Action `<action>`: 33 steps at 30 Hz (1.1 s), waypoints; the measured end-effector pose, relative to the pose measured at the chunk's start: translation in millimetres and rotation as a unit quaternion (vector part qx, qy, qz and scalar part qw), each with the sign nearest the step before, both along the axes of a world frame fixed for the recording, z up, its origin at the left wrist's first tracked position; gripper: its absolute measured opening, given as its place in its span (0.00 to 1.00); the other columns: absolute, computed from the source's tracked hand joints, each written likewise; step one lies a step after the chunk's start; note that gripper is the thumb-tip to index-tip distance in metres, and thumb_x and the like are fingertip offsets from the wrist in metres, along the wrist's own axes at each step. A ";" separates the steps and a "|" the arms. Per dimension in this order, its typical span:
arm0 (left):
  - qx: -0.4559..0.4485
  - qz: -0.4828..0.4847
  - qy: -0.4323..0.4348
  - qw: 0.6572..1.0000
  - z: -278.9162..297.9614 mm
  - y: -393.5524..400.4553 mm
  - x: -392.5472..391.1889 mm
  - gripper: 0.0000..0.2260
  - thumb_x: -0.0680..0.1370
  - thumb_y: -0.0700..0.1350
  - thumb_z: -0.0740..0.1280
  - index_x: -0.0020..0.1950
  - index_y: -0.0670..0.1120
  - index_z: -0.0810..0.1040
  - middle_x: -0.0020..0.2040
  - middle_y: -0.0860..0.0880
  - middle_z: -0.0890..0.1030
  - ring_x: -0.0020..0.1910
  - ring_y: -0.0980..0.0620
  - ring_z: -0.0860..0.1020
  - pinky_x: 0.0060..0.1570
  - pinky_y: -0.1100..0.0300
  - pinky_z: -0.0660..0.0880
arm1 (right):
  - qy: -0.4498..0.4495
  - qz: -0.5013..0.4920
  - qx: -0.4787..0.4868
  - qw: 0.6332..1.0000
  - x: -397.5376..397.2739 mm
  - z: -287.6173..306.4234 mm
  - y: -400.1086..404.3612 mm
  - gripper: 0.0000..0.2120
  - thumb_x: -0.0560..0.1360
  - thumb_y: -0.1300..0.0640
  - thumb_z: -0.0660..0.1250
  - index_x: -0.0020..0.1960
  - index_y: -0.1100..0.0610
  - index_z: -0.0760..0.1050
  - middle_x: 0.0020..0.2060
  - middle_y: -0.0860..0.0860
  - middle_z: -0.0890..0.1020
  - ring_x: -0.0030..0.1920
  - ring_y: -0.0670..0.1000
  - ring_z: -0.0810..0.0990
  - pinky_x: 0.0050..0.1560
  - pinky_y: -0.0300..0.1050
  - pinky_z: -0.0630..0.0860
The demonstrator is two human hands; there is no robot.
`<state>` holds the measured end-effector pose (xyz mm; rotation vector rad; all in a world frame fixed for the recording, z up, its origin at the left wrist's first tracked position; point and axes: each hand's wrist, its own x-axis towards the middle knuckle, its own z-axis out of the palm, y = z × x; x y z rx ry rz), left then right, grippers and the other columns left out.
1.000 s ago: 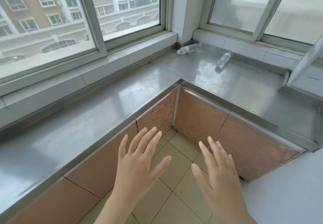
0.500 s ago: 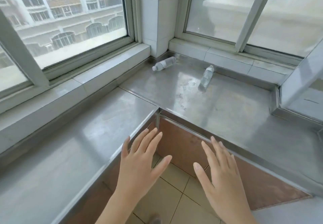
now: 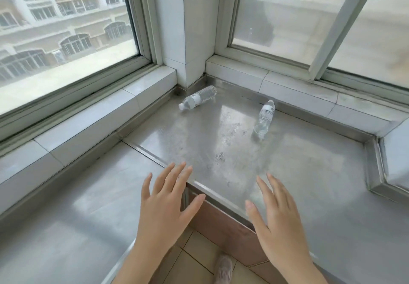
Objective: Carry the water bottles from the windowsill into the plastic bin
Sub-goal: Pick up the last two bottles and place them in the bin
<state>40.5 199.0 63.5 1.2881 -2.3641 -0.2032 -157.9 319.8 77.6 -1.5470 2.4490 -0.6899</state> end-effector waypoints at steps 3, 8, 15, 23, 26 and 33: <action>0.004 0.009 -0.014 1.000 -2.4 -35.6 -33.7 0.28 0.76 0.66 0.56 0.71 0.53 0.73 0.71 0.55 0.75 0.73 0.54 0.66 0.74 0.46 0.56 | -0.004 0.007 0.004 1.000 -42.4 -5.8 -42.6 0.33 0.75 0.33 0.42 0.76 0.47 0.57 0.77 0.46 0.56 0.76 0.47 0.50 0.75 0.53 0.53; 0.011 0.032 -0.015 0.999 -6.4 -90.0 -79.4 0.30 0.76 0.66 0.57 0.73 0.52 0.71 0.72 0.54 0.74 0.73 0.53 0.67 0.72 0.47 0.58 | 0.001 0.022 0.019 1.000 -97.6 -13.0 -105.7 0.34 0.75 0.34 0.44 0.75 0.49 0.60 0.76 0.48 0.61 0.75 0.50 0.56 0.74 0.54 0.56; 0.017 0.048 -0.019 0.999 -29.9 -153.4 -118.1 0.30 0.75 0.64 0.58 0.72 0.50 0.71 0.70 0.52 0.76 0.71 0.53 0.64 0.69 0.52 0.58 | 0.013 0.003 0.055 0.998 -148.8 -27.5 -173.4 0.33 0.74 0.36 0.46 0.74 0.51 0.63 0.74 0.50 0.65 0.73 0.52 0.60 0.73 0.51 0.58; 0.044 -0.006 -0.028 0.999 -56.2 -272.0 -185.1 0.28 0.75 0.61 0.63 0.72 0.49 0.72 0.71 0.52 0.75 0.71 0.50 0.70 0.66 0.49 0.69 | 0.020 -0.055 0.097 0.994 -189.3 -46.3 -260.4 0.29 0.77 0.44 0.61 0.74 0.53 0.62 0.74 0.54 0.64 0.74 0.55 0.60 0.72 0.53 0.59; 0.086 -0.032 -0.063 0.994 -70.4 -327.2 -213.0 0.30 0.74 0.54 0.72 0.74 0.46 0.70 0.73 0.50 0.73 0.72 0.45 0.70 0.68 0.47 0.68 | 0.022 -0.089 0.113 0.989 -208.5 -60.4 -294.1 0.30 0.75 0.47 0.66 0.73 0.56 0.64 0.73 0.56 0.66 0.72 0.58 0.63 0.69 0.53 0.63; 0.107 0.005 -0.204 0.973 -106.2 -454.0 -281.8 0.29 0.76 0.44 0.66 0.75 0.44 0.61 0.74 0.44 0.68 0.72 0.42 0.67 0.70 0.48 0.64 | -0.080 -0.220 0.174 0.957 -261.6 -97.3 -356.8 0.32 0.71 0.57 0.66 0.73 0.54 0.59 0.70 0.57 0.64 0.63 0.63 0.67 0.51 0.55 0.74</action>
